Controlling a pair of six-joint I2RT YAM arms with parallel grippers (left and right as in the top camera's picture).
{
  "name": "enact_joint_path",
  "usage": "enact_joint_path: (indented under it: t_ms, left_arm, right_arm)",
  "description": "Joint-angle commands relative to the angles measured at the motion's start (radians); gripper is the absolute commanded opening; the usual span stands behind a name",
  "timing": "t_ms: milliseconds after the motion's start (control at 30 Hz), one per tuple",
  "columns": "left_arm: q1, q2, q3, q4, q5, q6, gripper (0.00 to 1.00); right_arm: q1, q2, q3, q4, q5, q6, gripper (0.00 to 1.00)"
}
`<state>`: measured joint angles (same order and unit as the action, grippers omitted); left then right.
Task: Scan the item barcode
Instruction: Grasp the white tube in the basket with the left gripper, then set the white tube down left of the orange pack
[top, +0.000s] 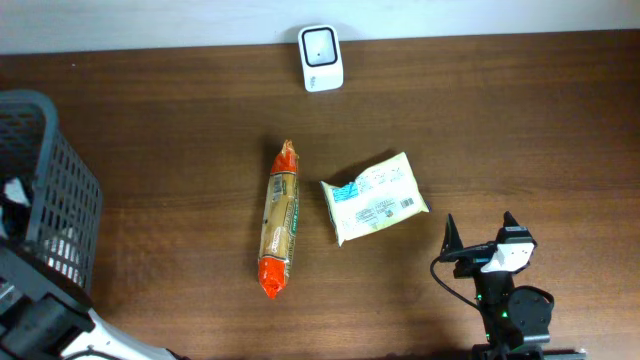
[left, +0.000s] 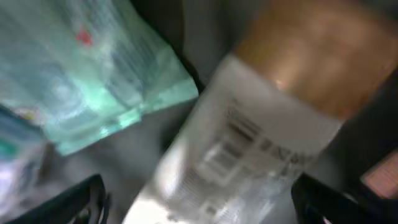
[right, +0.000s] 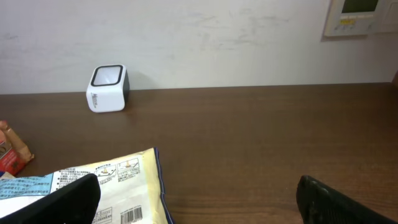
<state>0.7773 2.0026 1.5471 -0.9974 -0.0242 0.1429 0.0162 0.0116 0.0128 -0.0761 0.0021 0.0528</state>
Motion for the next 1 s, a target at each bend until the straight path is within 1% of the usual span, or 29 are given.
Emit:
enact_joint_path:
  t_ms: [0, 133, 200, 233, 300, 333, 367, 400, 467, 533, 633, 700, 733, 800, 833, 867, 967]
  left_arm:
    - [0.003, -0.008, -0.106, 0.078, 0.006, 0.077, 0.92]
    - [0.003, -0.008, -0.157, 0.139, 0.024, 0.085, 0.91]
    - [0.003, -0.007, -0.159, 0.145, 0.037, 0.099, 0.87]
    - [0.003, -0.006, -0.159, 0.145, 0.036, 0.099, 0.78]
    - [0.003, -0.006, -0.159, 0.150, 0.035, 0.099, 0.50]
    - [0.003, -0.006, -0.159, 0.153, 0.035, 0.098, 0.24]
    - [0.003, -0.006, -0.159, 0.156, 0.031, 0.098, 0.08]
    - [0.003, -0.009, -0.159, 0.147, 0.001, 0.098, 0.00]
    - [0.003, -0.035, -0.154, 0.141, -0.056, 0.098, 0.00]
    - [0.002, -0.124, -0.085, 0.126, -0.054, 0.098, 0.00]
    - [0.002, -0.302, 0.065, 0.122, -0.045, 0.006, 0.00]
    - [0.002, -0.417, 0.155, 0.122, 0.031, -0.050, 0.00]
    - [-0.001, -0.504, 0.203, 0.126, 0.159, -0.108, 0.00]
    - [-0.043, -0.622, 0.217, 0.126, 0.318, -0.161, 0.00]
    - [-0.098, -0.665, 0.217, 0.104, 0.363, -0.163, 0.00]
    - [-0.177, -0.693, 0.217, 0.074, 0.369, -0.162, 0.00]
    - [-0.461, -0.689, 0.214, -0.019, 0.365, -0.163, 0.00]
  right_arm:
    - [-0.003, -0.005, -0.007, -0.004, 0.002, 0.007, 0.99]
    - [-0.003, -0.005, -0.007, -0.004, 0.002, 0.007, 0.99]
    - [-0.003, -0.005, -0.007, -0.004, 0.002, 0.007, 0.99]
    - [-0.003, -0.005, -0.007, -0.004, 0.002, 0.007, 0.99]
    - [-0.003, -0.005, -0.007, -0.004, 0.002, 0.007, 0.99]
    - [-0.003, -0.005, -0.007, -0.004, 0.002, 0.007, 0.99]
    - [-0.003, -0.005, -0.007, -0.004, 0.002, 0.007, 0.99]
    - [-0.003, -0.005, -0.007, -0.004, 0.002, 0.007, 0.99]
    - [-0.003, -0.005, -0.007, -0.004, 0.002, 0.007, 0.99]
    - [-0.003, -0.005, -0.007, -0.004, 0.002, 0.007, 0.99]
    - [-0.003, -0.005, -0.007, -0.004, 0.002, 0.007, 0.98]
    - [-0.003, -0.005, -0.007, -0.004, 0.002, 0.007, 0.99]
    - [-0.003, -0.005, -0.007, -0.004, 0.002, 0.006, 0.99]
    - [-0.003, -0.005, -0.007, -0.004, 0.002, 0.006, 0.99]
    - [-0.003, -0.005, -0.007, -0.004, 0.002, 0.007, 0.99]
    - [-0.003, -0.005, -0.007, -0.004, 0.002, 0.007, 0.99]
    - [-0.003, -0.005, -0.007, -0.004, 0.002, 0.007, 0.99]
